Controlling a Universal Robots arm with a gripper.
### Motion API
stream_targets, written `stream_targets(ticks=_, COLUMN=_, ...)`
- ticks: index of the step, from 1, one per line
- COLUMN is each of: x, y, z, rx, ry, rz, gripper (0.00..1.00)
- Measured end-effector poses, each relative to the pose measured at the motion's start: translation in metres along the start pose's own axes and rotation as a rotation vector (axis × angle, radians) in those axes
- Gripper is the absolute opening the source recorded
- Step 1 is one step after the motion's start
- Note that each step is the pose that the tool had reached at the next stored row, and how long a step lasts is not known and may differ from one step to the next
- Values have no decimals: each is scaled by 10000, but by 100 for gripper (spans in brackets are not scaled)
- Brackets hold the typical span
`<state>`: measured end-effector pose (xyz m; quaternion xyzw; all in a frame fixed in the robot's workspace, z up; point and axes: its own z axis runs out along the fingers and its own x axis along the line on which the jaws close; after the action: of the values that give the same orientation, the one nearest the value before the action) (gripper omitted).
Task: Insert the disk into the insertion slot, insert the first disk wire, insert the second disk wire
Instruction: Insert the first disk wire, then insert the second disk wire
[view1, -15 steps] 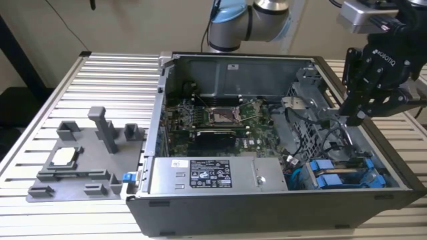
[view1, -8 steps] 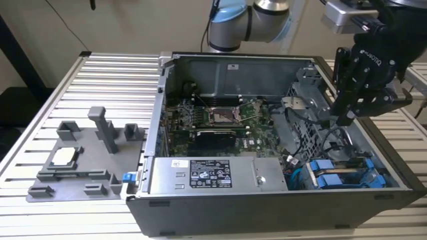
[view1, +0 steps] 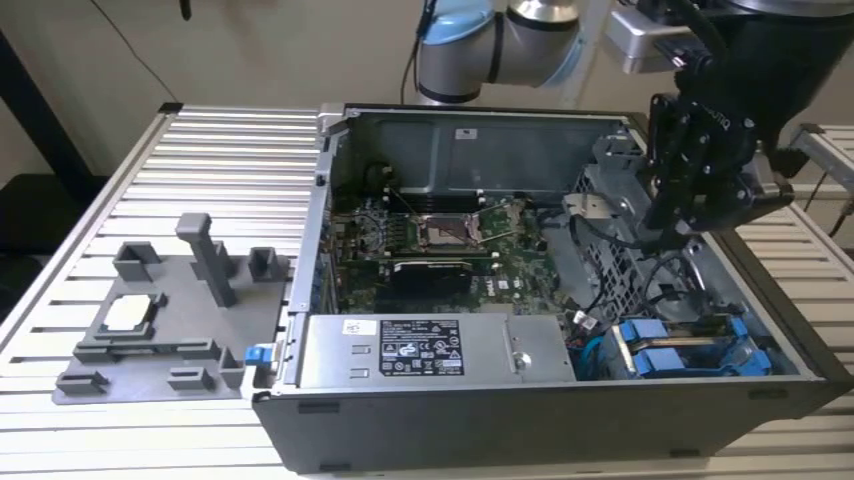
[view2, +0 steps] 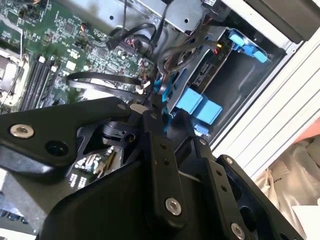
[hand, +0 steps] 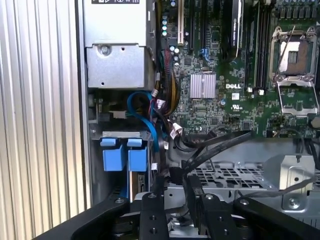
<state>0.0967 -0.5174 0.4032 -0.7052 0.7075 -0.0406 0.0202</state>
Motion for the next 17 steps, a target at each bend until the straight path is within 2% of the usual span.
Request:
stream_targets(ticks=2, x=-11, y=52, z=2, rx=272, ry=49, rz=3, gripper=33)
stream_targets(ticks=3, x=-15, y=76, z=2, rx=317, ry=138, rz=-4, gripper=33)
stream_targets(ticks=5, x=-34, y=119, z=3, rx=384, ry=383, rz=-27, gripper=33)
stream_targets(ticks=7, x=-72, y=152, z=7, rx=450, ry=588, rz=-46, gripper=33)
stream_targets(ticks=9, x=-126, y=179, z=13, rx=538, ry=762, rz=-59, gripper=33)
stream_targets(ticks=12, x=-220, y=207, z=21, rx=711, ry=976, rz=-72, gripper=33)
stream_targets(ticks=14, x=-269, y=224, z=30, rx=829, ry=1079, rz=-76, gripper=33)
stream_targets(ticks=17, x=-289, y=240, z=77, rx=919, ry=1099, rz=-71, gripper=33)
